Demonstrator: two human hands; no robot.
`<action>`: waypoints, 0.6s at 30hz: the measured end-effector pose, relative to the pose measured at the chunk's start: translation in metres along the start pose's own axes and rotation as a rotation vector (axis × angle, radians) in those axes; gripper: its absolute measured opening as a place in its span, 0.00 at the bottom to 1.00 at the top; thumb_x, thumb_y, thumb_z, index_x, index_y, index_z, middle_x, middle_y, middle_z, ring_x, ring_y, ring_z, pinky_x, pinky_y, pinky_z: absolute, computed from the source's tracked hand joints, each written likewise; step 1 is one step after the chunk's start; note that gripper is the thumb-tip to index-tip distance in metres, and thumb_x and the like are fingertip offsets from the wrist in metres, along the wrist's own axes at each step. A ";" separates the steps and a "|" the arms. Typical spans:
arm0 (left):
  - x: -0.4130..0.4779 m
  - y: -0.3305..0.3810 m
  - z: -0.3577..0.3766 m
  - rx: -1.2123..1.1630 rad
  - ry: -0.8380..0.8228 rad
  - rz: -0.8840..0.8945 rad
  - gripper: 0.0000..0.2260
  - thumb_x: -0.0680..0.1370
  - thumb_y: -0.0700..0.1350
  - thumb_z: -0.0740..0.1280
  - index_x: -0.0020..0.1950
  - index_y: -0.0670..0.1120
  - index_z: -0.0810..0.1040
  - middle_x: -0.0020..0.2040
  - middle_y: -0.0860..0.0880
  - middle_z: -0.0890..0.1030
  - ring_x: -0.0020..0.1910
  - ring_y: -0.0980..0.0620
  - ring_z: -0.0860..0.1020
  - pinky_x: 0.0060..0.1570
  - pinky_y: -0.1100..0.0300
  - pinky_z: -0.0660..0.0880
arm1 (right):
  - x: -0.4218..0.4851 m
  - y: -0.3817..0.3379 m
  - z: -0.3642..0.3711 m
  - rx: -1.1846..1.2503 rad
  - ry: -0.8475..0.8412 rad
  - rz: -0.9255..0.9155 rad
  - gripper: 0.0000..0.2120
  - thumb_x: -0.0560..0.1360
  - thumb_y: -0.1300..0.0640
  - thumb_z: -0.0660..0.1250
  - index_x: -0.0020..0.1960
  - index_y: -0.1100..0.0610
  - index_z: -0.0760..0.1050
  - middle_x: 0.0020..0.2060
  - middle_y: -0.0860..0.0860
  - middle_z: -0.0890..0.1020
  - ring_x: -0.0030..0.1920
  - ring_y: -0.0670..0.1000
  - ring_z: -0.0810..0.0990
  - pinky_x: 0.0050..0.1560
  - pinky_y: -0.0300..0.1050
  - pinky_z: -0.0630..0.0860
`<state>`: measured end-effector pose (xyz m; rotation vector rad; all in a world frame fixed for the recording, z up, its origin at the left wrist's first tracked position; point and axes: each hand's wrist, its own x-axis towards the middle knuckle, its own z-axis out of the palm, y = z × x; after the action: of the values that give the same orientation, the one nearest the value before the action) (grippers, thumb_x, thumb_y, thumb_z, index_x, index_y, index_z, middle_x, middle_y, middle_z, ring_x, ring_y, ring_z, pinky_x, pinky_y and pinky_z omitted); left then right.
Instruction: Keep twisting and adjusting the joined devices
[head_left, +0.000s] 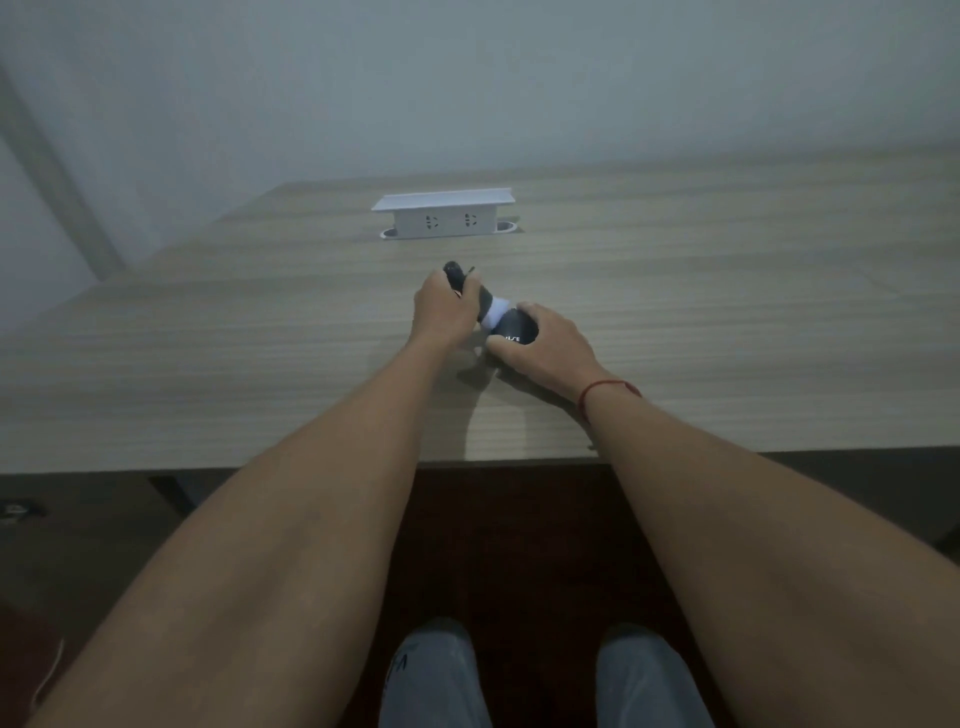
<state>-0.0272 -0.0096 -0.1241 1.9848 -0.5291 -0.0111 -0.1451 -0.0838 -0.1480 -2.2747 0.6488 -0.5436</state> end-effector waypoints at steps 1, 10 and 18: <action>-0.003 0.000 0.000 0.073 -0.015 0.011 0.20 0.79 0.55 0.61 0.59 0.38 0.75 0.56 0.38 0.80 0.56 0.39 0.79 0.59 0.47 0.75 | 0.000 0.001 0.000 0.003 0.004 -0.003 0.27 0.61 0.37 0.67 0.56 0.49 0.73 0.49 0.47 0.79 0.49 0.50 0.78 0.53 0.52 0.78; 0.001 0.009 -0.003 0.156 -0.030 0.085 0.20 0.80 0.55 0.61 0.57 0.38 0.75 0.56 0.39 0.80 0.56 0.39 0.78 0.56 0.50 0.75 | 0.001 0.004 0.000 0.038 0.011 -0.034 0.29 0.62 0.39 0.69 0.59 0.51 0.74 0.51 0.48 0.79 0.50 0.51 0.78 0.50 0.47 0.75; 0.012 0.020 -0.006 0.349 -0.111 0.138 0.21 0.79 0.57 0.61 0.58 0.39 0.75 0.57 0.39 0.80 0.57 0.38 0.78 0.58 0.47 0.75 | 0.002 0.006 -0.003 0.056 -0.005 -0.045 0.24 0.67 0.45 0.72 0.59 0.54 0.72 0.50 0.49 0.76 0.50 0.51 0.76 0.48 0.44 0.71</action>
<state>-0.0223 -0.0161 -0.1017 2.2909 -0.7817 0.0613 -0.1468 -0.0904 -0.1500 -2.2425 0.5737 -0.5703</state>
